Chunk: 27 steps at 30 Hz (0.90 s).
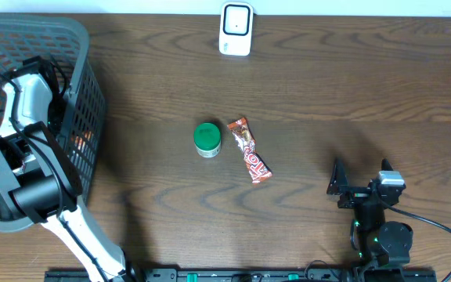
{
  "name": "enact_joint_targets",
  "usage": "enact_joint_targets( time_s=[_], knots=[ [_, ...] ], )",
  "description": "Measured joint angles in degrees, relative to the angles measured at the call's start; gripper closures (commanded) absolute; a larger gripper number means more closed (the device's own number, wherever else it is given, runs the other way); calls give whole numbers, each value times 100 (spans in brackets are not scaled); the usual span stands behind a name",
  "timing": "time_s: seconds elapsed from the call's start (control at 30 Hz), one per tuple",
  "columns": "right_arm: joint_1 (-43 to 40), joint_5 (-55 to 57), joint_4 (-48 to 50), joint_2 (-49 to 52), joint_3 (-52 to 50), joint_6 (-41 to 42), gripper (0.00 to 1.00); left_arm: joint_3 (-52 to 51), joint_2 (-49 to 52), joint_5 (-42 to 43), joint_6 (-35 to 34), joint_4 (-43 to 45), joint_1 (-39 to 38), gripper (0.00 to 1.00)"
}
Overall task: Scan the item barcode
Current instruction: 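Reach the left gripper into the basket and grasp the orange box, then carry the orange box out and place it beside the chocolate bar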
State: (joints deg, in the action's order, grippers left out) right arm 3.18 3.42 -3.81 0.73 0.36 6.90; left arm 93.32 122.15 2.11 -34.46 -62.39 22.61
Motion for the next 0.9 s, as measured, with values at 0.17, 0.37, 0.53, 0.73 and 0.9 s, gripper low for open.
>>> enact_joint_targets(
  time_s=[0.17,0.37,0.53,0.73,0.9],
  knots=[
    [0,-2,0,0,0,2,1,-17,-2,17,28,-59,0,40],
    [0,-2,0,0,0,0,1,61,26,11,46,-396,68,40],
    [0,-2,0,0,0,2,1,734,85,9,50,-1178,402,40],
    [0,-2,2,0,0,2,1,2214,-573,57,90,-1895,929,40],
    [0,0,0,0,0,2,1,2662,-2151,645,131,-1853,1036,40]
  ],
)
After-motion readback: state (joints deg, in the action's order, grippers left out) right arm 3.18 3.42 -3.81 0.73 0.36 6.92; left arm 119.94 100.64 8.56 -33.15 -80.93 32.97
